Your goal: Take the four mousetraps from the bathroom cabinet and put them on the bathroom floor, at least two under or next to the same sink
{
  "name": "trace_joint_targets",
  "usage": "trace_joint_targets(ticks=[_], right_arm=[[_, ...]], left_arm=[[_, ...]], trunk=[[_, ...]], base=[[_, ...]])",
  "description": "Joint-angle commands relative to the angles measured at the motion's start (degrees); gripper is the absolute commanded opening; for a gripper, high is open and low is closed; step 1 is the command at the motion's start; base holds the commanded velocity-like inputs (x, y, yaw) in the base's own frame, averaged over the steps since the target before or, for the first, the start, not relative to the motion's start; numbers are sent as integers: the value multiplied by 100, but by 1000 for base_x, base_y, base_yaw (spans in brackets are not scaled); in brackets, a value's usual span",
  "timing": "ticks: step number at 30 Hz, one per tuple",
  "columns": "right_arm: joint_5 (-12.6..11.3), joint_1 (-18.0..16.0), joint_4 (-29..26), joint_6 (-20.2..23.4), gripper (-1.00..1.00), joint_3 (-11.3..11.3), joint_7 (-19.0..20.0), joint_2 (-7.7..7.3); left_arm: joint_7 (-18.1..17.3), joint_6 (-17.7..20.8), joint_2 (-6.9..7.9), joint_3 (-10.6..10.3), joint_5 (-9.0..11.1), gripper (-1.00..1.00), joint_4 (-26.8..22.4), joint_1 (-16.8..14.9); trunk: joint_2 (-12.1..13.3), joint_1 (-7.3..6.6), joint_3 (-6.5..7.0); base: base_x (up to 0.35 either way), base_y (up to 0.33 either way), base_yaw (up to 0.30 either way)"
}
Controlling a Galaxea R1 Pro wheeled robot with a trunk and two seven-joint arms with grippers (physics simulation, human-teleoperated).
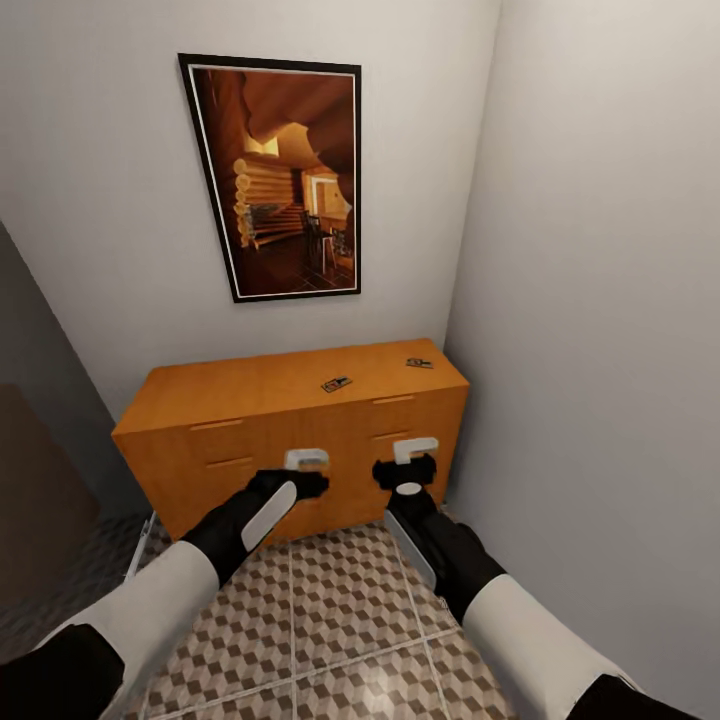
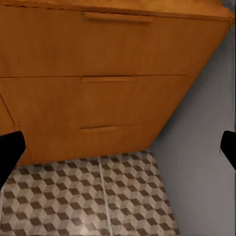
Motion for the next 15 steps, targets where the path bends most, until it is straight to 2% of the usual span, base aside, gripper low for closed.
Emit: trace_joint_targets(ticks=[1,5,9,10,15], right_arm=[[-105,-119,4,49,100,21,-66,-2],[-396,-586,39,161,100,23,-112,7],[-706,-1092,137,396,100,23,-129,6],[-867,-1359,260,542,100,20,-132,6],[-1373,-2141,772,752,100,18,-131,8]], left_arm=[[196,36,-2,33,71,100,-54,-140],[649,111,-25,330,77,100,-152,-647],[912,150,-34,636,80,100,-129,-1178],[980,161,-37,773,83,100,-13,-1448],[1048,170,-40,999,89,100,679,-2177]], trunk=[[-13,4,-15],[-13,4,-15],[-13,4,-15],[-13,4,-15],[-13,4,-15]], base=[[0,0,0],[0,0,0],[0,0,0],[0,0,0],[0,0,0]])
